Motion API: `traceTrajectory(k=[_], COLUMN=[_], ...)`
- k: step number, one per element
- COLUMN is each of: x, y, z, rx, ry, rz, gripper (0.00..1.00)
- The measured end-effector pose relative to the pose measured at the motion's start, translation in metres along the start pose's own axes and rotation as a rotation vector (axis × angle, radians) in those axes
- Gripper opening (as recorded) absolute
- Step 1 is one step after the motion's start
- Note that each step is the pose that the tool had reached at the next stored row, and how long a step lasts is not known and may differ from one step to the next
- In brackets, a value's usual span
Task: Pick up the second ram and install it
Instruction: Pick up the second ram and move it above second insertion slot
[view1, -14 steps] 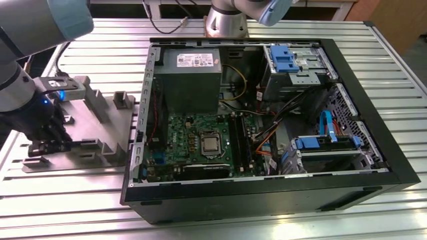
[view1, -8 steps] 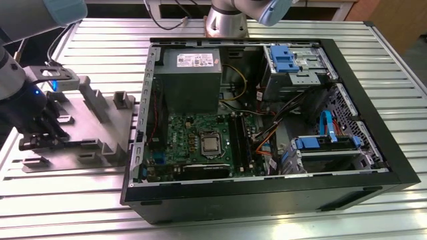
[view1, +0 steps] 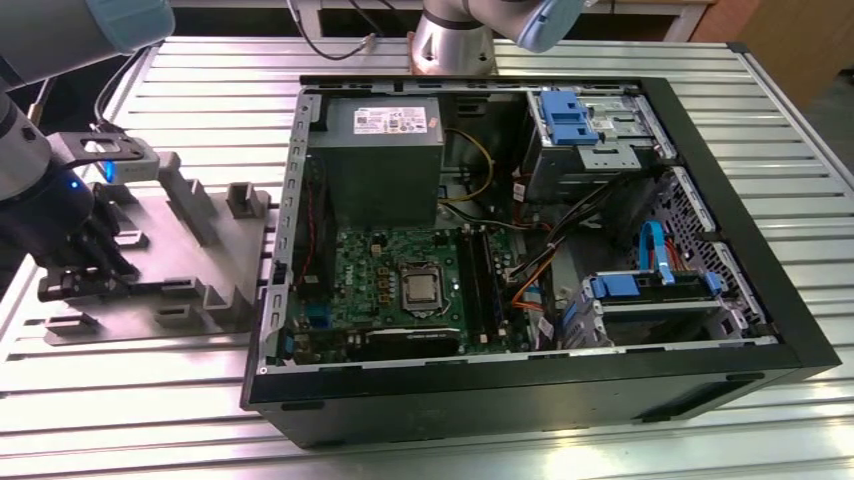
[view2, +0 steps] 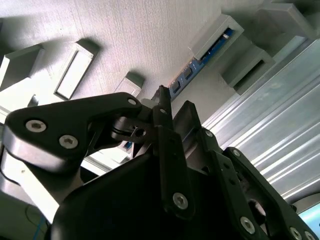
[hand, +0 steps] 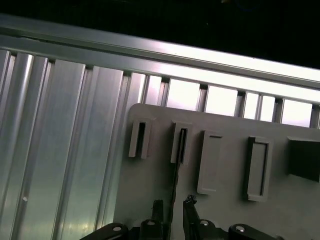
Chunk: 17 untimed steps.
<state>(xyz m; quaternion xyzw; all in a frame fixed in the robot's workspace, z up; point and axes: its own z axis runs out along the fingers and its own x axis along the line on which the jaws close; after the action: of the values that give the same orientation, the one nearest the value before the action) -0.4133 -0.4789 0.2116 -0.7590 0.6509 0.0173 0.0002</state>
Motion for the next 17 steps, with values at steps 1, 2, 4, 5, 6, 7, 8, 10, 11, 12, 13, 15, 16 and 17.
traceTrajectory(k=[1, 2, 4, 5, 6, 7, 8, 10, 11, 12, 13, 15, 16, 17], x=[0.0, 0.0, 0.0, 0.0001, 0.0001, 0.0001, 0.0001, 0.0001, 0.0001, 0.0002, 0.0002, 0.0001, 0.0, -0.0003], y=[0.0, 0.0, 0.0, 0.0, 0.0, 0.0, 0.0, -0.0001, -0.0001, -0.0001, -0.0001, 0.0002, 0.0012, 0.0027], z=[0.0, 0.0, 0.0012, 0.0018, 0.0018, 0.0018, 0.0019, 0.0035, 0.0042, 0.0047, 0.005, 0.0053, 0.0056, 0.0058], rx=[0.0, 0.0, 0.0, 0.0, -0.0001, -0.0001, 0.0, 0.0005, 0.0003, 0.0001, 0.0, 0.0001, 0.0005, 0.0011], ry=[0.0, 0.0, 0.0, 0.0001, 0.0002, 0.0002, 0.0001, -0.0002, 0.0, 0.0001, 0.0001, 0.0001, 0.0001, 0.0001], rz=[0.0, 0.0, 0.0, 0.0, 0.0, 0.0, 0.0, 0.0, 0.0, 0.0, 0.0, 0.0, 0.0, 0.0], gripper=[0.3, 0.3, 0.3, 0.3, 0.3, 0.3, 0.3, 0.3, 0.3, 0.3, 0.3, 0.3, 0.3, 0.3])
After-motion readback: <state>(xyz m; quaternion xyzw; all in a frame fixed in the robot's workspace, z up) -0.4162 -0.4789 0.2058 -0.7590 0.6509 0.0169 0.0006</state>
